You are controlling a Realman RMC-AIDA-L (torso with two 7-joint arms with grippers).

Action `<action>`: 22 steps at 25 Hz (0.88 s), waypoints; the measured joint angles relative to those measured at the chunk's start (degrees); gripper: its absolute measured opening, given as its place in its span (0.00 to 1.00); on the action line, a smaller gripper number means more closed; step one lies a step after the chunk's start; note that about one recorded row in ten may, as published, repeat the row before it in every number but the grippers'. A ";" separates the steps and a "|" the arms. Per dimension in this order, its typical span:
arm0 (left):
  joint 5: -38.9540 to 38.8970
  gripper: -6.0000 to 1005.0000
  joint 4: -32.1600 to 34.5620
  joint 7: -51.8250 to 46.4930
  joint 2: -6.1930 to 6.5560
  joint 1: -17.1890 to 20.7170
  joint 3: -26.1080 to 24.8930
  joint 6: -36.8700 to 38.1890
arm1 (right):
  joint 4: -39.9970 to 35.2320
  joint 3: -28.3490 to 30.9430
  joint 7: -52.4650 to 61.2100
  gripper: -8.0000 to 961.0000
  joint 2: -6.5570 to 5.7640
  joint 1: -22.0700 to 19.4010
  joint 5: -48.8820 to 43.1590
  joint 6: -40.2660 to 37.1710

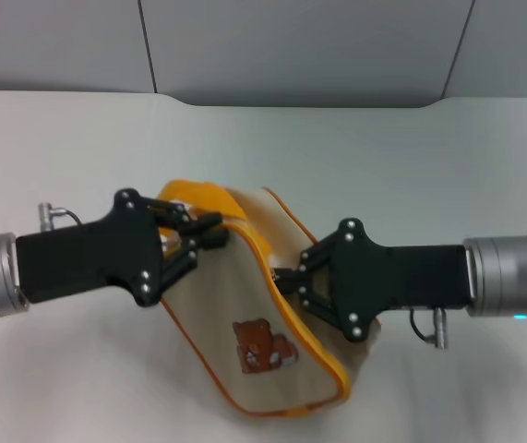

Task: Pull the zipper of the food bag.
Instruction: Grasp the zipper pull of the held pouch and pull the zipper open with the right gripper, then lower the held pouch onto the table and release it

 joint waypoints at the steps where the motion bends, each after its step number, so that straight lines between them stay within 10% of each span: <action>1: -0.01 0.09 -0.21 -0.03 -0.03 0.18 -1.45 -0.88 | -0.10 -0.03 0.45 0.01 -0.07 -0.32 -0.35 -0.01; 10: -0.20 0.09 -3.12 -0.11 -0.60 2.35 -12.10 -10.79 | -10.33 1.57 9.20 0.01 -0.25 -11.80 -3.98 -2.47; 22: -4.95 0.09 -7.24 2.46 -1.31 8.20 -11.91 -6.31 | -9.92 5.33 19.84 0.12 -0.57 -11.17 2.41 -1.46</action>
